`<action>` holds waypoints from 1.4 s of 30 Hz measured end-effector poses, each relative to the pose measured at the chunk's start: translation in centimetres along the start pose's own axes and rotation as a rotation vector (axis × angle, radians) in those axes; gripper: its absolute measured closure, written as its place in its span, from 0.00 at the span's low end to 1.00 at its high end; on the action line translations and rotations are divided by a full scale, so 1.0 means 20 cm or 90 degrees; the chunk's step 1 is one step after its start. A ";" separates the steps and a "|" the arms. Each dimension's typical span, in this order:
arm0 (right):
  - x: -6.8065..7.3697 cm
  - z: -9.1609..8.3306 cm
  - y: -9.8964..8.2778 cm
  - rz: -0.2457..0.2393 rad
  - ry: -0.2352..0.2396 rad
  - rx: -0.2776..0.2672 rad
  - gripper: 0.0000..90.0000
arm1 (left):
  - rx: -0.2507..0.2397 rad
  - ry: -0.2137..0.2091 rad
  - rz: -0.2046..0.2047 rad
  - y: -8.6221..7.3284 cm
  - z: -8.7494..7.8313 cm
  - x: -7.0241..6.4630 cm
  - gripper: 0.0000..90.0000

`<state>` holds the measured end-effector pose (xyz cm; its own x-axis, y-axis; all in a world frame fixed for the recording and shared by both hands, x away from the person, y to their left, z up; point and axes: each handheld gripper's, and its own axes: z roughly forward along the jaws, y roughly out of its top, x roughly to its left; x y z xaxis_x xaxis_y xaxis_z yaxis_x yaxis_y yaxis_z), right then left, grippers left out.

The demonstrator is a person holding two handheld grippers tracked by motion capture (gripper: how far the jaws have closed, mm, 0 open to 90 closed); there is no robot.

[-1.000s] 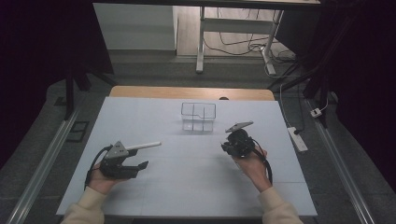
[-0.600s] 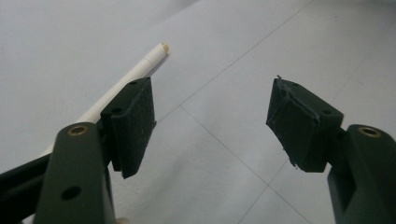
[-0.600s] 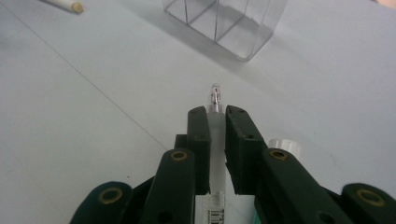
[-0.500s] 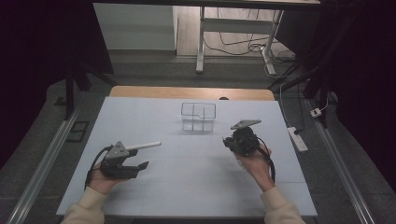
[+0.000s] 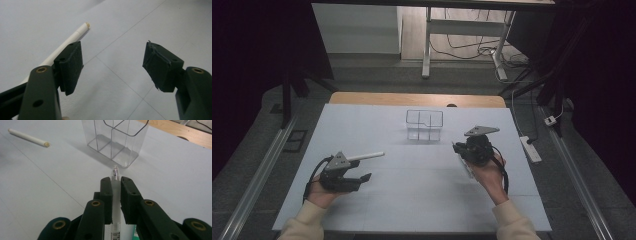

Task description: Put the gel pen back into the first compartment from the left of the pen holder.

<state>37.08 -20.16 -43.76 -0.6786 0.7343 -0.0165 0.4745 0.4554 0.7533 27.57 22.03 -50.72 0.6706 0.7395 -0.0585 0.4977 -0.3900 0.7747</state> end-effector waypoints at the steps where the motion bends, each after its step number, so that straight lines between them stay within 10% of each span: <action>1: 0.00 0.00 0.00 0.001 0.000 -0.005 0.88 | 0.000 0.000 0.000 0.00 0.00 0.00 0.36; 42: -0.02 -0.03 0.19 0.023 0.024 -0.183 0.88 | -0.001 -0.006 0.003 0.00 0.00 -0.01 0.36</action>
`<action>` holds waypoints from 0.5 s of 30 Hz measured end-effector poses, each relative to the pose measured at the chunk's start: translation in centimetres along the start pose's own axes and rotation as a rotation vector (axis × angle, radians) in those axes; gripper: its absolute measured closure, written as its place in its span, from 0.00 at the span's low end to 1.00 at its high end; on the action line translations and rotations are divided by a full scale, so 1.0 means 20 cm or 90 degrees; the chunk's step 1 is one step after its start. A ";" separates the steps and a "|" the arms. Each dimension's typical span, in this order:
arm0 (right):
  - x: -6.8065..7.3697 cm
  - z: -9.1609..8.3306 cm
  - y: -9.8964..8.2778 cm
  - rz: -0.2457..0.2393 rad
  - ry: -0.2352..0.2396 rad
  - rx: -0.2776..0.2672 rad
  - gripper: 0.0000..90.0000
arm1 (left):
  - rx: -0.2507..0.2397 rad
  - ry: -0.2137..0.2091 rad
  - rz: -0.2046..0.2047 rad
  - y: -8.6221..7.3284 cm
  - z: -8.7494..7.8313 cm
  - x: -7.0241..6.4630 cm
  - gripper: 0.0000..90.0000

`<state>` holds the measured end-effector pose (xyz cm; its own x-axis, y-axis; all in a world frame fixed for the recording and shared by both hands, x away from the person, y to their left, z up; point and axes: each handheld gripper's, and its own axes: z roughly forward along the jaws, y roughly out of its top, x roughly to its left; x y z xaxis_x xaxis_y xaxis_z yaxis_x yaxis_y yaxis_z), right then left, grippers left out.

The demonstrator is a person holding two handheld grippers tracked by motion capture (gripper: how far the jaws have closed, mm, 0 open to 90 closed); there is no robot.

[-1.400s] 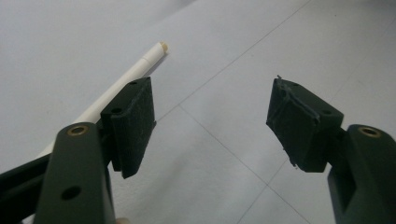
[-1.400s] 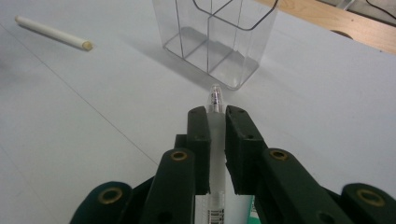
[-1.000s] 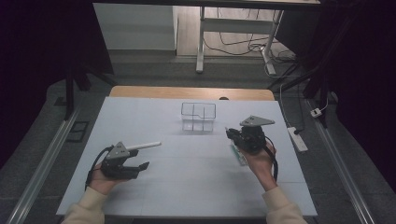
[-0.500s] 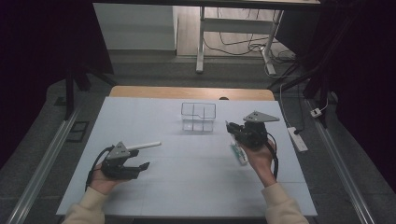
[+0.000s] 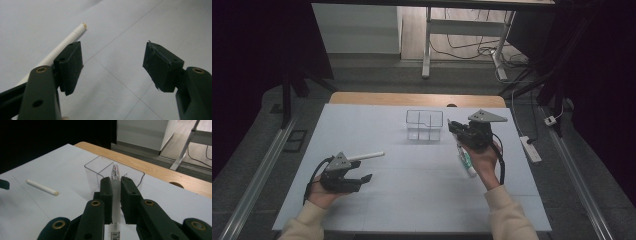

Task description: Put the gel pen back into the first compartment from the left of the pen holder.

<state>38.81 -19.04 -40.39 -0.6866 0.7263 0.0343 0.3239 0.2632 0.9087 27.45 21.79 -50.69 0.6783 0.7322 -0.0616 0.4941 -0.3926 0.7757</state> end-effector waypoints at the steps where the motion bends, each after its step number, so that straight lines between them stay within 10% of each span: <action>1: 0.00 0.00 0.01 -0.002 -0.002 -0.002 0.88 | 0.000 0.000 0.001 0.00 0.00 0.00 0.36; 15: 0.01 0.07 0.05 -0.006 -0.003 -0.021 0.88 | 0.000 -0.001 0.001 0.00 0.00 0.00 0.36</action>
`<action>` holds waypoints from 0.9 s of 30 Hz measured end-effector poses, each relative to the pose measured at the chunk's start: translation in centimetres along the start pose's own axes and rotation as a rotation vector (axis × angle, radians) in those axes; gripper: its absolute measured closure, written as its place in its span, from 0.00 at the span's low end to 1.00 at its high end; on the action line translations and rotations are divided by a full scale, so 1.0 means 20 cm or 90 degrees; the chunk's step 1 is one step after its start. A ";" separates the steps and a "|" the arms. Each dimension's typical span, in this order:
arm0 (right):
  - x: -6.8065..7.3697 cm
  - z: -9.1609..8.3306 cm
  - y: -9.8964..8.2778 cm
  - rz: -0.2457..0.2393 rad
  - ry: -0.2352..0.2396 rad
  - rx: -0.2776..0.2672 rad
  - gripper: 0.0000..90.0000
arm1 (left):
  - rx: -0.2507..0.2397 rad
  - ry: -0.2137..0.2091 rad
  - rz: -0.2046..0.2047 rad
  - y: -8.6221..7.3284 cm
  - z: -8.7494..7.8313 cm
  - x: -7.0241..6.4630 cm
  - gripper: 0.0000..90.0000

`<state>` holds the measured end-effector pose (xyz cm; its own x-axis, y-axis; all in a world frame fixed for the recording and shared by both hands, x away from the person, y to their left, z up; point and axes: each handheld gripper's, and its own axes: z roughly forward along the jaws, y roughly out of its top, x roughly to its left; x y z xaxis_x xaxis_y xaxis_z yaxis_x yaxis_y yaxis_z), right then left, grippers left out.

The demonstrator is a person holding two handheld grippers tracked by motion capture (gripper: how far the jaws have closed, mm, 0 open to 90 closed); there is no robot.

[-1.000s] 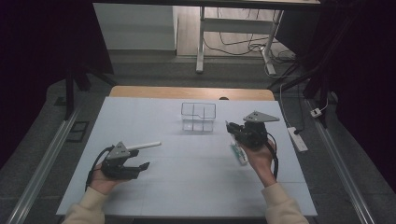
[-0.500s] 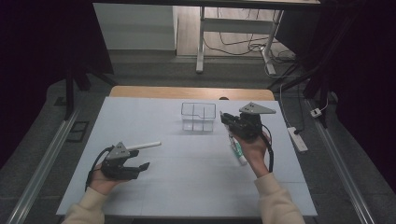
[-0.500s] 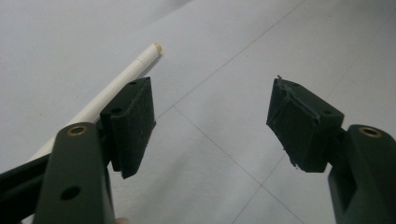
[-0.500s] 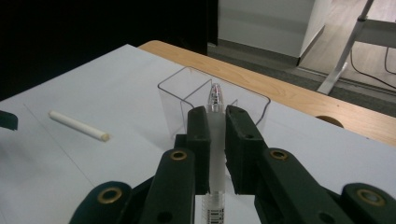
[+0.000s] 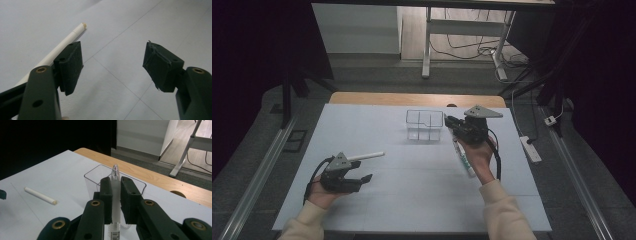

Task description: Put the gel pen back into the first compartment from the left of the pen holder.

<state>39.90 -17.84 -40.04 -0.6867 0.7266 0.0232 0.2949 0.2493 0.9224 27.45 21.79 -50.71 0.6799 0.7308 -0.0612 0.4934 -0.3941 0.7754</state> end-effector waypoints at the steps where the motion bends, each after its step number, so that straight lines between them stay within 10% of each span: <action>1: 0.00 0.01 0.01 -0.003 0.001 -0.001 0.88 | 0.000 0.000 0.000 0.00 0.00 0.00 0.36; 27: 0.05 0.15 0.13 -0.015 0.008 -0.026 0.88 | -0.001 -0.003 0.001 0.00 0.00 0.00 0.36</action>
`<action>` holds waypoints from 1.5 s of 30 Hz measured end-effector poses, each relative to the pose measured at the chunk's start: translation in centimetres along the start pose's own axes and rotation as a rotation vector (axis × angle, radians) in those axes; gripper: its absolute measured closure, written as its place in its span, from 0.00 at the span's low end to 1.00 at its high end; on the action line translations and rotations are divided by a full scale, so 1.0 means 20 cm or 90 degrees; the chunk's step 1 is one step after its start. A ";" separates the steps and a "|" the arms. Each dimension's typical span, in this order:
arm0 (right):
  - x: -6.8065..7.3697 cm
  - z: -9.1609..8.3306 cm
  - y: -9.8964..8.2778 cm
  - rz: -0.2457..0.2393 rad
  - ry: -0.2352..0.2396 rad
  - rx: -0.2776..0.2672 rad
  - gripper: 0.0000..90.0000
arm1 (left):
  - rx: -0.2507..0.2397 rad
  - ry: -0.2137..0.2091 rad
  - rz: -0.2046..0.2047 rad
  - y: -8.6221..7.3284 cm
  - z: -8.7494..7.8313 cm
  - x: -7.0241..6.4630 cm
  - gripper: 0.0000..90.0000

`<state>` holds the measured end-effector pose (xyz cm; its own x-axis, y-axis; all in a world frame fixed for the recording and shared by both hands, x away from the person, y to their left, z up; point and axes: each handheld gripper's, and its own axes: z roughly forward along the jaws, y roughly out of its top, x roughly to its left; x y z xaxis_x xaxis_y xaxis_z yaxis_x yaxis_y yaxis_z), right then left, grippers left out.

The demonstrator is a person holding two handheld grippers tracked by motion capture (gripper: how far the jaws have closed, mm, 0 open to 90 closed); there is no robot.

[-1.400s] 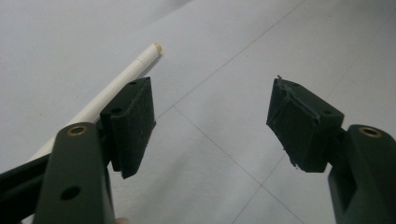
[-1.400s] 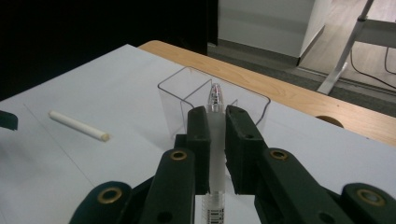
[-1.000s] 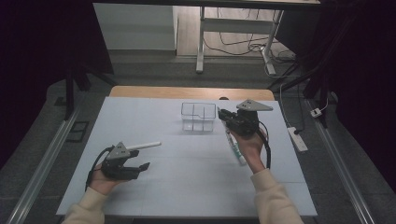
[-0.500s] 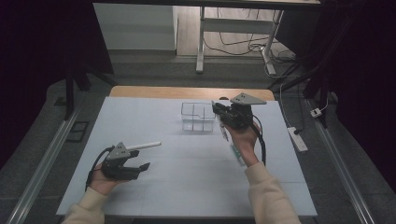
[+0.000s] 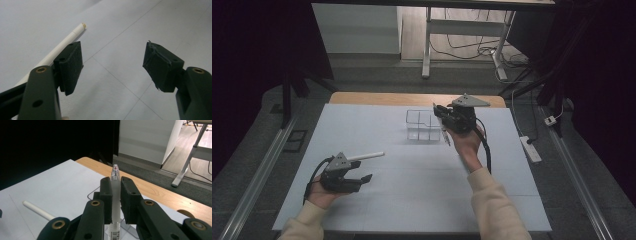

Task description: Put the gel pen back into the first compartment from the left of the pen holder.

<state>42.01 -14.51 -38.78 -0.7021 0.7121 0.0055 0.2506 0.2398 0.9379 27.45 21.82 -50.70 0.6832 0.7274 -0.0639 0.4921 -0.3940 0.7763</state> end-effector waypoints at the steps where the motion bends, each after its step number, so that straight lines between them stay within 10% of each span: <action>1: 0.00 0.01 0.00 -0.001 0.000 -0.002 0.88 | 0.000 0.000 0.000 0.00 0.00 0.00 0.36; 45: 0.02 0.24 0.10 0.006 0.011 -0.028 0.88 | -0.002 -0.005 0.002 0.00 0.00 0.00 0.36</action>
<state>45.41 -10.68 -38.60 -0.7110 0.7029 0.0204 0.2280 0.2030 0.9523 27.48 21.81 -50.70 0.6891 0.7216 -0.0671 0.4885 -0.3942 0.7785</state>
